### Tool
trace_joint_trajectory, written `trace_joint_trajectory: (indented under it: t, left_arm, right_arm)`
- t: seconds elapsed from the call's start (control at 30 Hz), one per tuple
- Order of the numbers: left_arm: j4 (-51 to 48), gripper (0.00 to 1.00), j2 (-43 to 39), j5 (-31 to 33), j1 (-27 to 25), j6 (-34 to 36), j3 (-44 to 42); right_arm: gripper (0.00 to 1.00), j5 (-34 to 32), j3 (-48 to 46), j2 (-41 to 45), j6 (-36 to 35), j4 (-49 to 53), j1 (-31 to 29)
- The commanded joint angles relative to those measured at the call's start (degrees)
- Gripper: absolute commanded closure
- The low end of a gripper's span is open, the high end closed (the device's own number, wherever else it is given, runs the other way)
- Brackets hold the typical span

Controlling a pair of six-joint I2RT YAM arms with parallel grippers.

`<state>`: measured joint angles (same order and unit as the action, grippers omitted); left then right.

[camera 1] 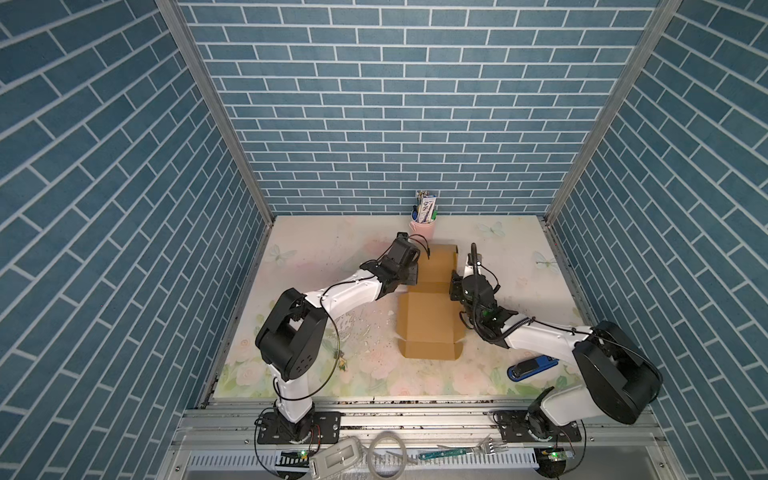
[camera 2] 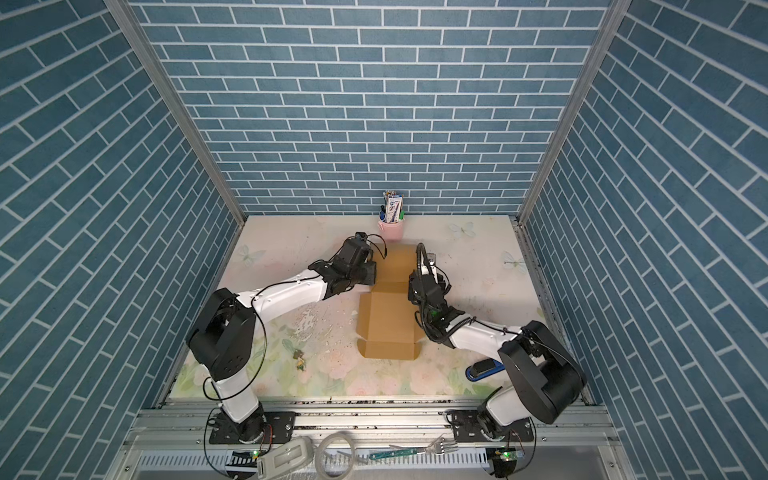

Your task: Fold the paper box

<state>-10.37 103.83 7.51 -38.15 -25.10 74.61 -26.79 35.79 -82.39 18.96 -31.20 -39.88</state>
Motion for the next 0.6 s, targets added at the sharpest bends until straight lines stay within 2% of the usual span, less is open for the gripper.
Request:
trace_joint_trajectory:
  t: [0.0, 0.23, 0.37, 0.57]
  left_arm:
    - [-1.12, 0.97, 0.76, 0.34, 0.36, -0.49, -0.08]
    - [-1.47, 0.97, 0.76, 0.42, 0.42, -0.21, -0.21]
    - [-1.67, 0.97, 0.73, 0.46, 0.4, -0.23, -0.28]
    - [-2.13, 0.96, 1.15, 0.35, 0.36, -0.48, 0.15]
  right_arm:
    - [0.36, 9.21, -2.01, 2.94, -1.61, -3.49, 0.33]
    - [0.34, 12.1, -6.33, 6.74, -0.82, -7.67, 1.4]
    - [0.36, 13.26, -4.94, 7.53, 0.97, -2.83, 3.72]
    - [0.39, 13.49, -1.9, 3.45, 0.41, -0.35, 4.42]
